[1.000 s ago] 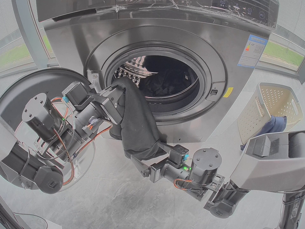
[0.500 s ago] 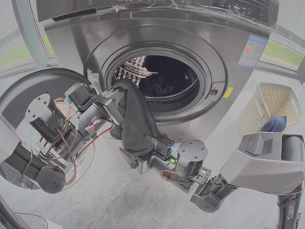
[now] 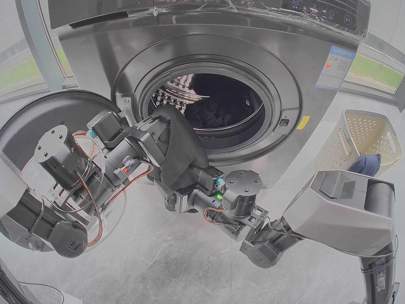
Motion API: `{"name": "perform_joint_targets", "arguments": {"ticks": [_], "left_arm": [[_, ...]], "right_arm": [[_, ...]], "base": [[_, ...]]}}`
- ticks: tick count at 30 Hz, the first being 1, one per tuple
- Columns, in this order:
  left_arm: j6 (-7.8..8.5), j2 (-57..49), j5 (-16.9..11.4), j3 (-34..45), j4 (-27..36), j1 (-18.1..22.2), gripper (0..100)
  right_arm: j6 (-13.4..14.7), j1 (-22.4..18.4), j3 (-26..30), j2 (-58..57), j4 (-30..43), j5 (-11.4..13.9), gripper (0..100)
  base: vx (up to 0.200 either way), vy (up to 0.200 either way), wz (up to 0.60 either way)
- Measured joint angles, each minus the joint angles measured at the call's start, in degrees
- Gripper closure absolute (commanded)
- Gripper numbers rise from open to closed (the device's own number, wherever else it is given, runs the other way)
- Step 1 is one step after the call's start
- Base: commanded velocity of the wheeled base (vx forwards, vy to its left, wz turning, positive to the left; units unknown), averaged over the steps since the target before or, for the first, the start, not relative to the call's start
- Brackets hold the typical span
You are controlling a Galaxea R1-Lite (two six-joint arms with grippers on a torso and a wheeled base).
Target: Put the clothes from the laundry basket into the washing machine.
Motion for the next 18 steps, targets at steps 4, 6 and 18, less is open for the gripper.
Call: {"name": "perform_joint_targets", "arguments": {"ticks": [4, 6, 18], "left_arm": [[-0.07, 0.0, 0.0, 0.0, 0.02, -0.04, 100], [-0.09, 0.0, -0.02, -0.05, 0.0, -0.06, 100], [-0.22, 0.0, -0.02, -0.05, 0.0, -0.06, 100]], "right_arm": [[-0.15, -1.21, -3.36, 1.88, 0.59, -0.51, 0], [-0.28, -1.71, -4.11, 2.35, 1.13, -1.21, 0], [-0.59, -4.79, -3.58, 2.57, 1.4, -2.27, 0]], "base": [[0.0, 0.0, 0.0], [0.0, 0.0, 0.0], [0.0, 0.0, 0.0]]}}
